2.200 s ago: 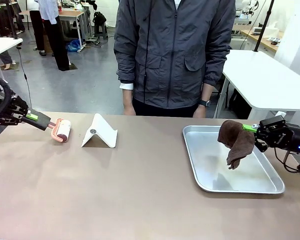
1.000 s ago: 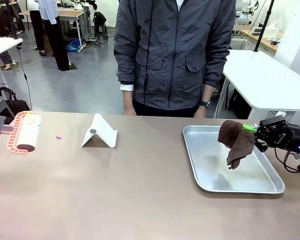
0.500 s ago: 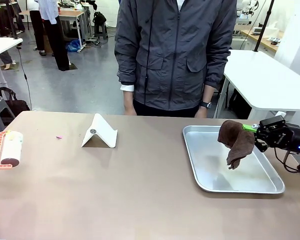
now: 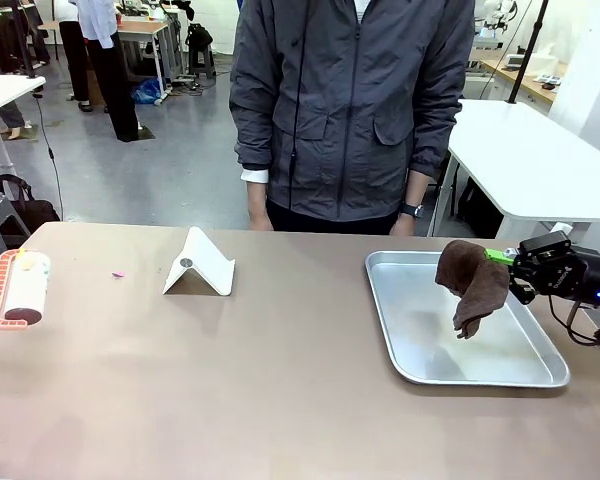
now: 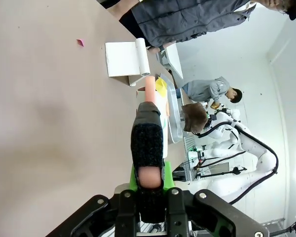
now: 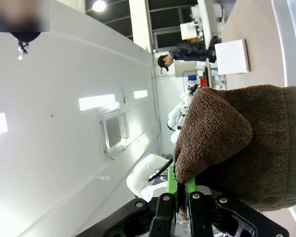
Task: Clean the surface of the table.
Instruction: Clean the area not pointed to by the person.
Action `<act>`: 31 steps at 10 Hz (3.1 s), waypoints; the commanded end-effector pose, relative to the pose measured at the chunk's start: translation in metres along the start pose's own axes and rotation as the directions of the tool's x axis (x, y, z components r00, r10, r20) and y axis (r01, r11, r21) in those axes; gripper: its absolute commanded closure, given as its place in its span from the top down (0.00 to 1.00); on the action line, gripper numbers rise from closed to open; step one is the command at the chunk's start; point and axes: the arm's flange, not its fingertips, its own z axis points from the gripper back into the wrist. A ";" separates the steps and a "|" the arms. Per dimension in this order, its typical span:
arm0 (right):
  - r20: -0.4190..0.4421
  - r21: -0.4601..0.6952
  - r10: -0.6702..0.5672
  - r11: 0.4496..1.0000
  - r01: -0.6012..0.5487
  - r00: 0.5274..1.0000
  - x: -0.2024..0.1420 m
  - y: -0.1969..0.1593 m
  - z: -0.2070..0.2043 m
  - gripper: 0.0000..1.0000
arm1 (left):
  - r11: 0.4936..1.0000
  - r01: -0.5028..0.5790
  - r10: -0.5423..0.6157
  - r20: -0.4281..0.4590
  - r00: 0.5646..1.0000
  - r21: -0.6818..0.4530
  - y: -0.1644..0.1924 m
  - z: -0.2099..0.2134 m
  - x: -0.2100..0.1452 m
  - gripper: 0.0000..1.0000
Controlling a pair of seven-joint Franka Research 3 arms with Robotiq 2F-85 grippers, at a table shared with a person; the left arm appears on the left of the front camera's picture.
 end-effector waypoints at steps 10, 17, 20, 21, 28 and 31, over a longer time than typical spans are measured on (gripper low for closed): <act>0.003 0.007 0.009 1.000 -0.009 1.000 0.001 0.004 -0.002 0.07 | 0.958 -0.191 0.193 0.013 0.981 0.215 0.019 -0.070 0.172 0.20; 0.003 0.007 0.009 1.000 -0.009 1.000 0.001 0.004 -0.002 0.07 | 0.907 -0.228 0.249 -0.012 0.969 0.353 0.049 -0.127 0.185 0.20; 0.003 0.007 0.009 1.000 -0.009 1.000 0.001 0.004 -0.002 0.07 | 0.895 -0.240 0.263 -0.011 0.965 0.377 0.058 -0.137 0.183 0.20; 0.003 0.007 0.009 1.000 -0.009 1.000 0.001 0.004 -0.002 0.07 | 0.893 -0.234 0.261 -0.018 0.965 0.384 0.060 -0.141 0.182 0.20; 0.003 0.007 0.009 1.000 -0.009 1.000 0.001 0.004 -0.002 0.07 | 0.898 -0.174 0.236 -0.107 0.966 0.404 0.037 -0.193 0.196 0.20; 0.003 0.007 0.009 1.000 -0.009 1.000 0.001 0.004 -0.002 0.07 | 0.924 -0.146 0.191 -0.096 0.977 0.353 0.015 -0.192 0.199 0.20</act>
